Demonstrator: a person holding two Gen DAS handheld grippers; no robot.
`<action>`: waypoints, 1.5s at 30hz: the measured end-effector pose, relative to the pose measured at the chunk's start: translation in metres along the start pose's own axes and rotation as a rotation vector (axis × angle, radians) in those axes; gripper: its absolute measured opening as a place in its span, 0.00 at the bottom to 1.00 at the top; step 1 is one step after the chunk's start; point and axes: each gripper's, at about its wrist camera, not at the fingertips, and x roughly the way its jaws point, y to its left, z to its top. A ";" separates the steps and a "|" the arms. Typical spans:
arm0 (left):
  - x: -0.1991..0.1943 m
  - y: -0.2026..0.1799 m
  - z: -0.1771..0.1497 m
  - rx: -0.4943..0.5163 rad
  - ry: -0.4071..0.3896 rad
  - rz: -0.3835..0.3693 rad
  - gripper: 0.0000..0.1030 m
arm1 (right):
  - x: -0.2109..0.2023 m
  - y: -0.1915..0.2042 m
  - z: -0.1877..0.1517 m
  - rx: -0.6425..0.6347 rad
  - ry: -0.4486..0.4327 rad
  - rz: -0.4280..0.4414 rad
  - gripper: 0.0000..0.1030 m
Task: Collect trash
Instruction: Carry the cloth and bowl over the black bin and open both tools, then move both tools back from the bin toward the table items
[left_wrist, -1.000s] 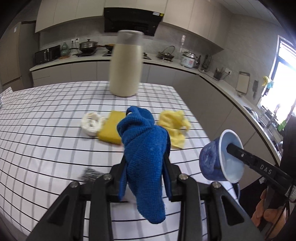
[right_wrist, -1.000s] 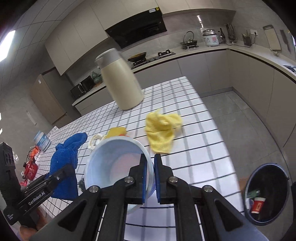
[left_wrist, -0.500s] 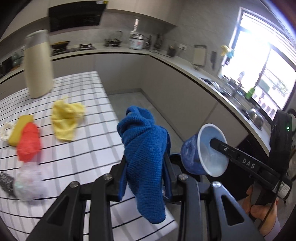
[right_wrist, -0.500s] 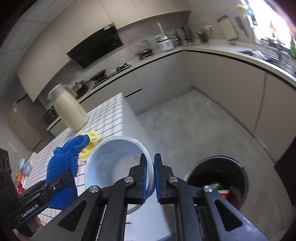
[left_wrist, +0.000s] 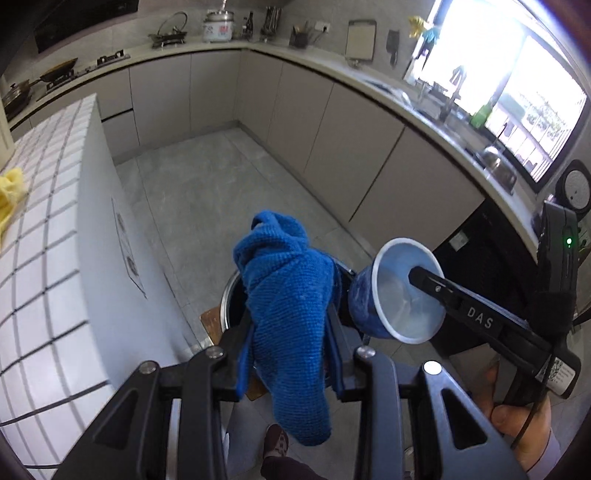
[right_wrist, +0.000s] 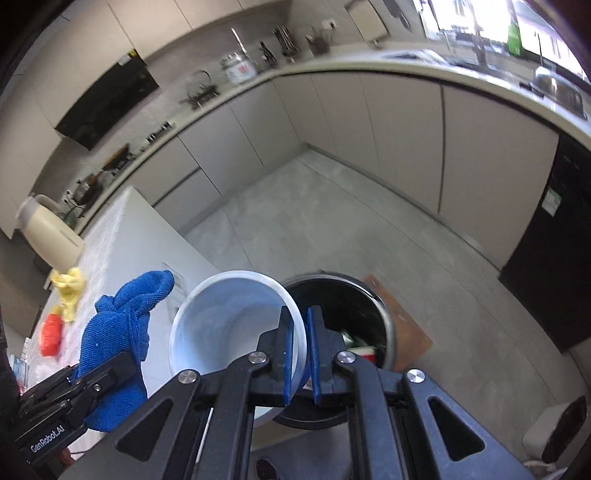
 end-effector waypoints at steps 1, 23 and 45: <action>0.008 -0.002 -0.001 -0.007 0.018 0.004 0.33 | 0.008 -0.007 -0.001 0.005 0.015 -0.003 0.08; 0.043 -0.018 0.007 -0.044 0.043 0.099 0.59 | 0.078 -0.040 0.009 -0.001 0.097 -0.028 0.50; -0.103 0.063 0.000 -0.100 -0.163 0.144 0.61 | -0.024 0.105 -0.003 -0.127 -0.018 0.065 0.61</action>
